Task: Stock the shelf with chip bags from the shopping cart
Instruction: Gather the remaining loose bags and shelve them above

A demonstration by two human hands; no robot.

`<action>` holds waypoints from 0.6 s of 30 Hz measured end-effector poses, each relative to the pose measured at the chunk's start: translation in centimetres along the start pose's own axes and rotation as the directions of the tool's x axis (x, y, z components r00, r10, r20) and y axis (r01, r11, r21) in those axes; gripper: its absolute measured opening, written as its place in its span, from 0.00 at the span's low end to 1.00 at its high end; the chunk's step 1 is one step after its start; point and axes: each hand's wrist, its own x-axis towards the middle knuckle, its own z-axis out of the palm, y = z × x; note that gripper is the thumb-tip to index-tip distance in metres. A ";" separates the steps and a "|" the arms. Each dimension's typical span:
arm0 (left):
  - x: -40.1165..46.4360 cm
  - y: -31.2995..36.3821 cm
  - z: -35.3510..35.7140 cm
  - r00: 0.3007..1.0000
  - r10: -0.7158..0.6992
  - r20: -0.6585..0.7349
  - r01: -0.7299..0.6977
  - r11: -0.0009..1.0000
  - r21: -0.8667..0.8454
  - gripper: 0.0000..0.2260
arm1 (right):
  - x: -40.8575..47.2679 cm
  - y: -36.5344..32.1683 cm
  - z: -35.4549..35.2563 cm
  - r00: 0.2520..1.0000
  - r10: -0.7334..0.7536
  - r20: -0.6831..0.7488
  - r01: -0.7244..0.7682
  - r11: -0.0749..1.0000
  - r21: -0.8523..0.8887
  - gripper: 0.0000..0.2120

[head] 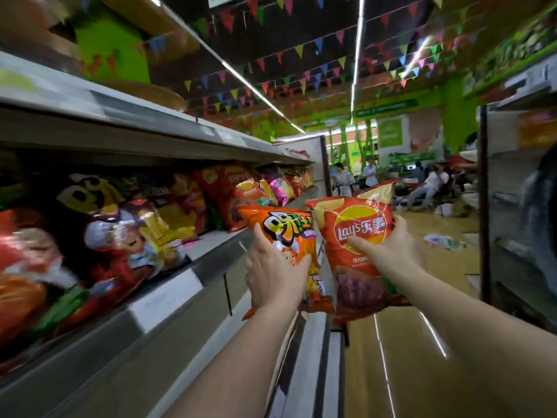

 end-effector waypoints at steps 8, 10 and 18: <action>9.8 1.6 12.3 0.999 -0.018 -0.032 0.018 1.000 0.009 0.47 | 14.7 5.9 4.1 1.000 -0.022 0.014 0.021 0.999 0.038 0.45; 12.3 2.2 15.1 0.999 -0.018 -0.032 0.018 1.000 -0.002 0.47 | 18.6 7.0 4.8 1.000 -0.020 0.017 0.019 0.999 0.042 0.46; 20.9 3.3 24.8 0.999 -0.035 -0.021 0.035 0.999 -0.017 0.46 | 30.8 11.6 8.9 1.000 0.004 0.023 -0.006 0.999 0.053 0.45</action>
